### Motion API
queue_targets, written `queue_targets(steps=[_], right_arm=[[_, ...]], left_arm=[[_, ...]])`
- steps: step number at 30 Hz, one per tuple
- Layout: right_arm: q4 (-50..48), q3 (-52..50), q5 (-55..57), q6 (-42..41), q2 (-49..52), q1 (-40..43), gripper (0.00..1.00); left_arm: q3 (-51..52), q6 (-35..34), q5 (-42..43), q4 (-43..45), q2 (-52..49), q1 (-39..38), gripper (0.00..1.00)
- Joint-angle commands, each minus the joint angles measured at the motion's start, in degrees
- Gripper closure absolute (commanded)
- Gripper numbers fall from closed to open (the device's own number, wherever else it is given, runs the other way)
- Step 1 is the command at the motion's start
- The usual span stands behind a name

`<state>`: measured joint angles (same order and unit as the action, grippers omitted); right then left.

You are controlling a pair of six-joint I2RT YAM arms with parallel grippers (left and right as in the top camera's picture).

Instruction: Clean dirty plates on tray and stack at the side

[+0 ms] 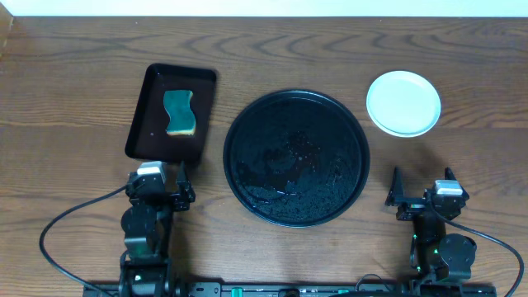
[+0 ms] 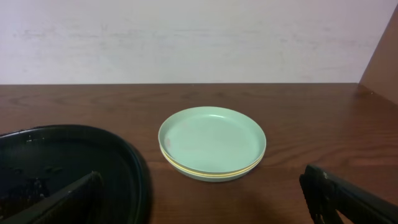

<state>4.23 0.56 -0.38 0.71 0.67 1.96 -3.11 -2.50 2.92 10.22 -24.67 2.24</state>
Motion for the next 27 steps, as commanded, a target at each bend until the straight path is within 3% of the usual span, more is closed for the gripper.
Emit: queue_targets(steps=[1,14,21,27], right_arm=[[0.0,-0.2,0.3,0.9,-0.4,-0.5,0.01],[0.0,-0.2,0.3,0.9,-0.4,-0.5,0.01],[0.0,-0.2,0.3,0.9,-0.4,-0.5,0.01],[0.0,-0.2,0.3,0.9,-0.4,-0.5,0.01]], left_arm=[[1.2,1.0,1.0,0.9,2.9,0.2,0.21],[2.9,2.6,1.0,-1.6,15.9,0.2,0.21],[2.9,2.7,1.0,-13.3,24.6,0.2,0.21],[2.9,2.7,1.0,-14.1,24.4,0.2,0.21]])
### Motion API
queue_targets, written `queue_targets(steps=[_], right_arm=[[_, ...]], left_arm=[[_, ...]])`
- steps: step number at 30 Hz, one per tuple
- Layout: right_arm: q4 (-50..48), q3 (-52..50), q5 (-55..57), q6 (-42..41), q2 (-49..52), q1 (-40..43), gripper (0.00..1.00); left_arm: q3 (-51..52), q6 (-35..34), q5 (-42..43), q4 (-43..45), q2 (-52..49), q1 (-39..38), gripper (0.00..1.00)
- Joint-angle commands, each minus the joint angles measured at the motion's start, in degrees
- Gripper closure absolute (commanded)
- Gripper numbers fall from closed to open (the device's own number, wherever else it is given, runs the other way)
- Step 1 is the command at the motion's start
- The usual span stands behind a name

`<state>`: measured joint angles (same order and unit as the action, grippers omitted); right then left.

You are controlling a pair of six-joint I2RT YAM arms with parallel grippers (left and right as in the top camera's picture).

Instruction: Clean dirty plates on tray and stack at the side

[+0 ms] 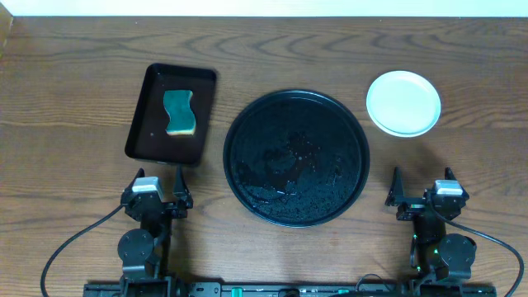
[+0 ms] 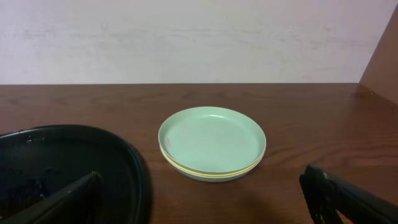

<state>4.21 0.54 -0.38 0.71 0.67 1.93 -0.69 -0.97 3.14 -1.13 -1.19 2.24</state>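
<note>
A stack of pale green plates rests on the table at the right, beside the round black tray. The tray is wet and carries no plates. Near the front edge my right gripper stands open and empty, short of the stack. At the front left my left gripper is open and empty, just in front of the small black sponge tray.
A green and yellow sponge lies in the rectangular black tray at the back left. Black cables curve from both arm bases along the front edge. A wall runs along the table's far side.
My left arm has drawn back toward the front edge, away from the sponge tray. The right arm, the plates and the round tray have not moved.
</note>
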Motion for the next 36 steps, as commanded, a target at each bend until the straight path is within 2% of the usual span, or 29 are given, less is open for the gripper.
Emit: queue_targets(steps=[1,18,21,28,33,36], right_arm=[[0.1,-0.2,0.3,0.9,-0.4,-0.5,0.01],[0.1,-0.2,0.3,0.9,-0.4,-0.5,0.01],[0.1,-0.2,0.3,0.9,-0.4,-0.5,0.01],[0.1,-0.2,0.3,0.9,-0.4,-0.5,0.01],[0.1,-0.2,0.3,0.9,-0.4,-0.5,0.01],[0.1,-0.2,0.3,0.9,-0.4,-0.5,0.01]], left_arm=[[0.5,1.2,0.8,-2.7,1.1,0.2,0.21],[0.5,1.2,0.6,-2.7,1.1,0.2,0.21],[0.5,3.1,-0.8,-2.6,1.1,0.2,0.21],[0.5,4.2,-0.5,1.7,1.1,0.2,0.21],[0.5,5.0,-1.2,-3.2,1.1,0.2,0.21],[0.5,5.1,-1.0,-3.1,1.1,0.2,0.21]])
